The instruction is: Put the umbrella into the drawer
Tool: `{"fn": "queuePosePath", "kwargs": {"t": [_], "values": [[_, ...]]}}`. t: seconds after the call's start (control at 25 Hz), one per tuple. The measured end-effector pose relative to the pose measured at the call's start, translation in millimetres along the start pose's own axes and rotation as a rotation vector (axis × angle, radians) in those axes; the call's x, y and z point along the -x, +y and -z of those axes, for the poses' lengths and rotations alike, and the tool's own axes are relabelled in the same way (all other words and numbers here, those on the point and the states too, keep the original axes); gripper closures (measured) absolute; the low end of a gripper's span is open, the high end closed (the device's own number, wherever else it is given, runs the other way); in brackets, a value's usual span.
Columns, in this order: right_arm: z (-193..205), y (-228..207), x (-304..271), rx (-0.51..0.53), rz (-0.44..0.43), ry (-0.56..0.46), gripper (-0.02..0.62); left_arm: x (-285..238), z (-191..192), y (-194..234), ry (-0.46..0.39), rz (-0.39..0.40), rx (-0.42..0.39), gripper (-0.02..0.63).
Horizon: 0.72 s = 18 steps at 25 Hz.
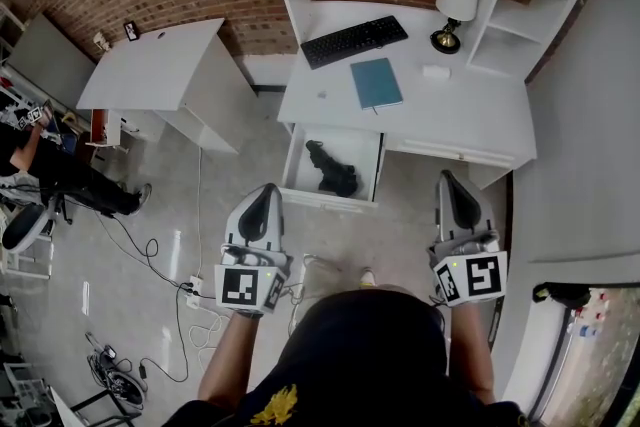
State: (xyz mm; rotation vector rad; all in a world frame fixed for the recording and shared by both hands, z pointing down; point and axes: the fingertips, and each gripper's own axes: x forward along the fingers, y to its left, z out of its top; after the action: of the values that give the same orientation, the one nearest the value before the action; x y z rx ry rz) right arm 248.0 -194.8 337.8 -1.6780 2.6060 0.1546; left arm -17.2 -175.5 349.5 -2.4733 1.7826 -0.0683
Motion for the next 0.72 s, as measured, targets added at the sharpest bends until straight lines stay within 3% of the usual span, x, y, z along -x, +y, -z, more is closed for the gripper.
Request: {"fn": "queuePosePath", "kwargs": {"t": [0.52,0.72], "values": [[-5.8,-2.5,5.4,0.026,0.008,0.000,0.594,2.3,-0.1,-2.8,0.008,0.019,0.000,0.589],[-10.3,-30.5,15.6,0.029,0.072,-0.003,0.594,6.5,7.4,-9.8,0.023,0.038,-0.006,0.589]]}}
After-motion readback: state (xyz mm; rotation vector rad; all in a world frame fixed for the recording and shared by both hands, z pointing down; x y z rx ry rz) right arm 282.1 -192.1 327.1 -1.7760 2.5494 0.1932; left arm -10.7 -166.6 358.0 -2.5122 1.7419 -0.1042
